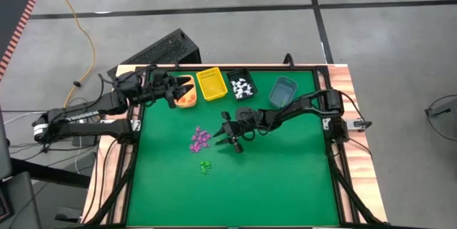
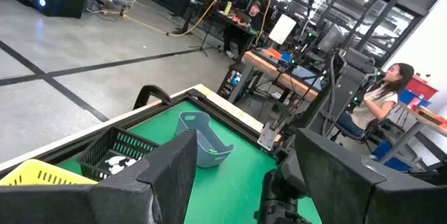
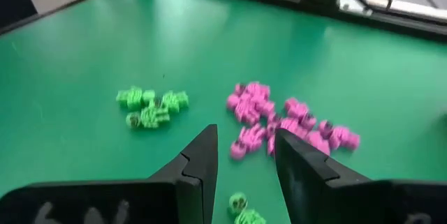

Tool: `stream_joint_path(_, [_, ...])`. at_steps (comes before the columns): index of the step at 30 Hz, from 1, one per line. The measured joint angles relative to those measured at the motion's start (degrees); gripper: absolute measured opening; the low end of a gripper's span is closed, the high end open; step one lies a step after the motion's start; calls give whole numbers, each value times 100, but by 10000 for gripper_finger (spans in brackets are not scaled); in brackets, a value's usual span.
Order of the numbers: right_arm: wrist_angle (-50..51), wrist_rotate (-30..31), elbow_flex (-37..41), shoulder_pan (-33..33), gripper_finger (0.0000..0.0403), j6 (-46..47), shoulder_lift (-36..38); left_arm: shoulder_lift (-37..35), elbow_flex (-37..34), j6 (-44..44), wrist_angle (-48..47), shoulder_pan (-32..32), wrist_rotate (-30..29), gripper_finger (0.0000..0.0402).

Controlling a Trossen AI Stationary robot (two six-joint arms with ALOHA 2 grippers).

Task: Sort Halloween decoration
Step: Put the green skeleton toy into the blue bin

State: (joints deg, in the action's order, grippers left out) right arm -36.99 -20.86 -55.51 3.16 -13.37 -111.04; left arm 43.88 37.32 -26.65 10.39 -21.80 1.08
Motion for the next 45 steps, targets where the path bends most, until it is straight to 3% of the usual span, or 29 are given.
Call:
stream_joint_path(8, [254, -25, -31, 35, 136, -34, 16, -92, -2, 18, 21, 0, -1, 232])
stream_joint_path(17, [675, -156, -25, 37, 136, -668, 1, -74, -2, 130, -75, 0, -42, 232])
stream_joint_path(36, [622, -37, -214, 151, 135, -550, -873, -76, -2, 198, -91, -11, -46, 231])
stream_joint_path(45, [839, 107, -226, 146, 75, 45, -879, -76, -2, 216, -85, -11, -46, 232])
